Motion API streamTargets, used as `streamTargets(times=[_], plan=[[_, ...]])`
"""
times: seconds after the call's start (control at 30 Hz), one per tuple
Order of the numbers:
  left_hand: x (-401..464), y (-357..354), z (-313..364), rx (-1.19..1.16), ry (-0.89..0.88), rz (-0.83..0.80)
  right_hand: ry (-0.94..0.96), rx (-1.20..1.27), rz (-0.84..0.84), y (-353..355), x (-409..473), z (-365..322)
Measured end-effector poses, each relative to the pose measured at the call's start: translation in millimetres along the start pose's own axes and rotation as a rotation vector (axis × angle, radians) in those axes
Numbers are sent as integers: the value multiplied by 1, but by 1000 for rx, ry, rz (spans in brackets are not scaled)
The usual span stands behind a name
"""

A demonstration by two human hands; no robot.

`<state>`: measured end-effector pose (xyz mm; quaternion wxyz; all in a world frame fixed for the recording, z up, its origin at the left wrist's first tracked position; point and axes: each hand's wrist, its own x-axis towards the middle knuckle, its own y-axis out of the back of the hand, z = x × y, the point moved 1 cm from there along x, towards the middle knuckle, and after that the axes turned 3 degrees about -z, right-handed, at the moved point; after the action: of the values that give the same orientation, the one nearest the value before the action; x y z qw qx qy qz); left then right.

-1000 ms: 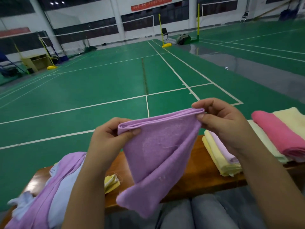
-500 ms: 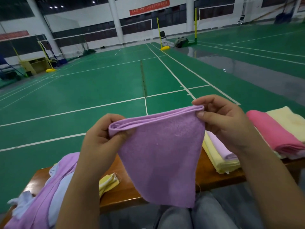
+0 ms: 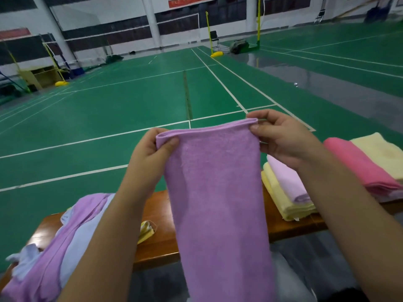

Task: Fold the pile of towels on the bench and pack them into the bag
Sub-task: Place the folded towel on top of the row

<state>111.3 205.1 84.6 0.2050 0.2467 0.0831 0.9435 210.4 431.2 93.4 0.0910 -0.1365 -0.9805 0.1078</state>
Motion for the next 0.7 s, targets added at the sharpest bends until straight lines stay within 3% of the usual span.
streamTargets(times=[0.23,0.3,0.4,0.57,0.7], plan=[[21,19,24,-142,-168,3,260,-41,-48,-2,8,-29],[3,16,15,-145,-141,-29,253,-20,-84,3,-6,-19],[-40,-1,-20,-129,35,-68,57,0,-137,23,-33,29],[-110,-21,-79,-60,343,-291,-402,55,-23,46,-82,129],[-128,-27,-95,-70,515,-336,-532,48,10,53,-96,151]])
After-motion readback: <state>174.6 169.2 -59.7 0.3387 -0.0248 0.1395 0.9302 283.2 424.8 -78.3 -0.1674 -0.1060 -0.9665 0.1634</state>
